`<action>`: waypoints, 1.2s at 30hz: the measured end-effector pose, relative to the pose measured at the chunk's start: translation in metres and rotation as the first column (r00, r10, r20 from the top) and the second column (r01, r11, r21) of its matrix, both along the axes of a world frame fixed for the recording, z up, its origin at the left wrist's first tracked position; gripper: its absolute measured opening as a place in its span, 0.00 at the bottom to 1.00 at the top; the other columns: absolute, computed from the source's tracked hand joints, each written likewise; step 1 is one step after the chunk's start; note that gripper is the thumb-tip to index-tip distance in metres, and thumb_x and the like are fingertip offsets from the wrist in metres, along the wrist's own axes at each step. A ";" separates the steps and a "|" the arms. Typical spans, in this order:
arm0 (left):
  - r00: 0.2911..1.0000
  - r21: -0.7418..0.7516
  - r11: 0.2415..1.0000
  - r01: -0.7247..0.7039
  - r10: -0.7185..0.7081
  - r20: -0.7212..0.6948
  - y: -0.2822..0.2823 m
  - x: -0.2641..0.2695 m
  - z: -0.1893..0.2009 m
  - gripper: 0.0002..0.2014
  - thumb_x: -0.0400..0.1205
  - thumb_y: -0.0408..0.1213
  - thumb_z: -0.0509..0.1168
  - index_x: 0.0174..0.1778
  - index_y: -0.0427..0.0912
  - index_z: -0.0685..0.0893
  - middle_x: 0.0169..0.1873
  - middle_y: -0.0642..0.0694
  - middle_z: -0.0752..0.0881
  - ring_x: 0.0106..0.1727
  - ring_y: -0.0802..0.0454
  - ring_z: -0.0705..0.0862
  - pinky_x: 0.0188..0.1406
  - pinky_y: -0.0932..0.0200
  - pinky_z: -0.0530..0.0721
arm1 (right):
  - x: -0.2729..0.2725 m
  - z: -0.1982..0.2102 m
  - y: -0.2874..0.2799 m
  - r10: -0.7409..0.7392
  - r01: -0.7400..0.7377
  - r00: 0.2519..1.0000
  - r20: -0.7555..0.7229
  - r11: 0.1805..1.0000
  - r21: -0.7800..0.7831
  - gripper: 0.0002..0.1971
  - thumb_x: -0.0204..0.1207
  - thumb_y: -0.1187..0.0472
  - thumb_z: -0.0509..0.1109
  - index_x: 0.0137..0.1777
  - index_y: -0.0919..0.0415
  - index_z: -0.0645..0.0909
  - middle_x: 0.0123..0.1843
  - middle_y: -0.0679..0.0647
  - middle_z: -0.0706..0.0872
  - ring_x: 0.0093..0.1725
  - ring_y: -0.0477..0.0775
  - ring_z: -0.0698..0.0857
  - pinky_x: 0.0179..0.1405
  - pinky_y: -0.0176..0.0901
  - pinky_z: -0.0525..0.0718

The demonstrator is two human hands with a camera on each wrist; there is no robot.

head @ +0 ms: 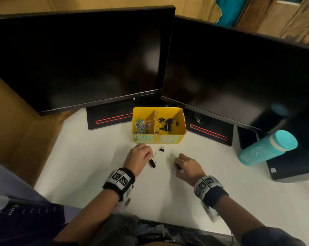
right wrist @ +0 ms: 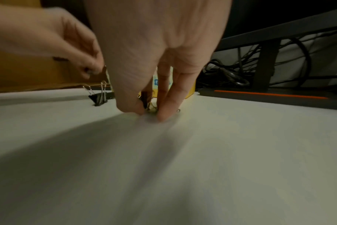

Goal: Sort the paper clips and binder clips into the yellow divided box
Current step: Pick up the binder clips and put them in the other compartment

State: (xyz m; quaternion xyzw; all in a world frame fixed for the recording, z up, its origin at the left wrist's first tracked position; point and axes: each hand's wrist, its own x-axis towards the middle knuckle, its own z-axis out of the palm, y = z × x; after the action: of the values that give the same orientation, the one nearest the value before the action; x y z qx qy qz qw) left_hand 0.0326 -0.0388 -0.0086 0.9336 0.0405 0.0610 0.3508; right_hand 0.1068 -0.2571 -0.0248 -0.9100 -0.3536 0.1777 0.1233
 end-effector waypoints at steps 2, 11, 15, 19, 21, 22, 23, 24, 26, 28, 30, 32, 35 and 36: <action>0.995 -0.059 0.998 -0.012 0.018 0.101 -0.010 0.026 0.024 0.05 0.76 0.34 0.70 0.36 0.40 0.83 0.38 0.47 0.82 0.39 0.53 0.79 0.40 0.59 0.82 | 0.003 0.000 -0.004 -0.079 0.080 0.997 -0.026 0.997 0.014 0.09 0.68 0.62 0.69 0.49 0.60 0.81 0.47 0.56 0.80 0.39 0.63 0.82 0.35 0.50 0.81; 0.994 0.039 0.999 -0.005 0.000 0.107 -0.021 0.056 0.035 0.12 0.80 0.43 0.63 0.53 0.40 0.85 0.50 0.44 0.84 0.50 0.49 0.81 0.48 0.49 0.85 | 0.023 0.042 -0.003 -0.381 0.277 0.920 0.088 0.793 0.542 0.11 0.68 0.67 0.76 0.51 0.59 0.84 0.46 0.52 0.82 0.37 0.46 0.81 0.34 0.37 0.83; 0.986 0.235 0.972 0.026 -0.063 0.155 -0.036 0.034 0.017 0.14 0.74 0.32 0.72 0.56 0.36 0.84 0.55 0.39 0.83 0.57 0.43 0.80 0.40 0.48 0.90 | 0.057 0.065 0.024 -0.417 0.265 0.905 0.082 0.704 0.659 0.14 0.73 0.67 0.73 0.59 0.61 0.81 0.50 0.54 0.82 0.44 0.48 0.84 0.44 0.42 0.87; 0.947 0.236 0.969 -0.067 -0.012 0.320 -0.028 0.026 0.018 0.11 0.78 0.32 0.66 0.55 0.36 0.84 0.54 0.40 0.84 0.55 0.45 0.80 0.39 0.59 0.87 | 0.070 0.067 0.043 -0.343 0.228 0.934 0.101 0.789 0.571 0.20 0.71 0.69 0.74 0.64 0.64 0.78 0.52 0.57 0.84 0.47 0.51 0.82 0.47 0.41 0.82; 0.936 0.247 0.965 -0.091 -0.002 0.352 -0.017 0.015 0.012 0.08 0.78 0.31 0.63 0.49 0.37 0.85 0.49 0.41 0.84 0.52 0.46 0.81 0.38 0.59 0.87 | 0.060 0.067 0.046 -0.302 0.132 0.927 0.224 0.820 0.557 0.14 0.72 0.69 0.72 0.58 0.63 0.81 0.50 0.57 0.85 0.46 0.54 0.83 0.41 0.43 0.83; 0.950 0.286 0.956 -0.070 -0.025 0.312 -0.011 0.009 0.006 0.07 0.77 0.29 0.64 0.49 0.37 0.85 0.48 0.42 0.85 0.51 0.47 0.82 0.37 0.56 0.89 | 0.052 0.065 0.047 -0.256 0.056 0.918 0.302 0.839 0.541 0.10 0.73 0.68 0.71 0.54 0.62 0.82 0.48 0.56 0.85 0.44 0.53 0.82 0.37 0.43 0.83; 0.969 0.333 0.942 -0.034 -0.051 0.242 -0.005 0.003 -0.003 0.09 0.76 0.28 0.66 0.51 0.38 0.85 0.50 0.43 0.85 0.53 0.47 0.83 0.37 0.53 0.89 | 0.042 0.060 0.047 -0.184 -0.027 0.912 0.365 0.863 0.504 0.06 0.73 0.65 0.70 0.50 0.60 0.83 0.46 0.54 0.84 0.43 0.53 0.81 0.33 0.43 0.83; 0.987 0.371 0.929 0.017 -0.075 0.144 -0.001 -0.002 -0.012 0.13 0.76 0.30 0.68 0.56 0.38 0.83 0.55 0.43 0.85 0.58 0.47 0.82 0.41 0.51 0.89 | 0.032 0.053 0.048 -0.098 -0.105 0.910 0.403 0.885 0.453 0.04 0.74 0.63 0.69 0.47 0.59 0.83 0.44 0.53 0.84 0.43 0.53 0.81 0.29 0.45 0.83; 0.991 0.403 0.906 0.130 -0.129 -0.028 0.008 -0.008 -0.026 0.21 0.79 0.39 0.66 0.68 0.39 0.77 0.69 0.41 0.78 0.72 0.45 0.73 0.59 0.48 0.84 | 0.014 0.036 0.049 0.065 -0.205 0.918 0.392 0.922 0.328 0.08 0.73 0.56 0.68 0.46 0.59 0.84 0.46 0.55 0.84 0.45 0.56 0.82 0.25 0.48 0.84; 0.978 0.369 0.908 0.197 -0.155 -0.142 0.012 -0.015 -0.032 0.27 0.81 0.55 0.56 0.72 0.43 0.73 0.74 0.41 0.72 0.78 0.45 0.63 0.70 0.47 0.74 | 0.007 0.019 0.051 0.157 -0.212 0.947 0.279 0.961 0.179 0.17 0.71 0.50 0.70 0.57 0.58 0.83 0.58 0.59 0.83 0.56 0.62 0.80 0.29 0.52 0.86; 0.961 0.258 0.941 0.221 -0.165 -0.222 0.011 -0.025 -0.027 0.35 0.78 0.68 0.45 0.72 0.47 0.73 0.76 0.42 0.68 0.80 0.47 0.58 0.75 0.47 0.66 | 0.007 0.012 0.054 0.164 -0.177 0.973 0.164 0.981 0.074 0.25 0.72 0.46 0.71 0.67 0.55 0.78 0.71 0.61 0.75 0.67 0.63 0.73 0.40 0.58 0.87; 0.941 0.167 0.957 0.237 -0.184 -0.284 0.008 -0.041 -0.019 0.40 0.74 0.71 0.43 0.72 0.48 0.73 0.79 0.43 0.64 0.81 0.50 0.54 0.77 0.51 0.60 | 0.009 0.009 0.058 0.160 -0.162 0.981 0.114 0.987 0.006 0.27 0.73 0.44 0.70 0.71 0.52 0.75 0.77 0.59 0.69 0.73 0.62 0.67 0.51 0.60 0.84; 0.871 0.108 0.941 0.322 -0.250 -0.422 0.009 -0.064 -0.012 0.46 0.64 0.78 0.53 0.74 0.55 0.69 0.81 0.48 0.56 0.81 0.56 0.45 0.79 0.53 0.53 | 0.014 0.005 0.060 0.176 -0.172 0.982 0.066 0.983 -0.067 0.26 0.73 0.43 0.69 0.71 0.50 0.75 0.78 0.56 0.68 0.73 0.60 0.67 0.57 0.58 0.81; 0.845 0.105 0.925 0.365 -0.282 -0.454 0.010 -0.070 -0.014 0.48 0.59 0.79 0.56 0.74 0.59 0.68 0.81 0.50 0.53 0.81 0.56 0.41 0.80 0.52 0.50 | 0.014 0.002 0.060 0.176 -0.172 0.983 0.051 0.982 -0.074 0.25 0.74 0.44 0.69 0.69 0.50 0.76 0.77 0.56 0.69 0.71 0.60 0.69 0.56 0.57 0.81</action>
State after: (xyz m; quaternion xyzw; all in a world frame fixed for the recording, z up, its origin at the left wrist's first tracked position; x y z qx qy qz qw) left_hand -0.0378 -0.0286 -0.0228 0.9457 -0.0474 -0.2035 0.2491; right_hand 0.1207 -0.1967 -0.0224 -0.8840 -0.4289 0.1740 0.0652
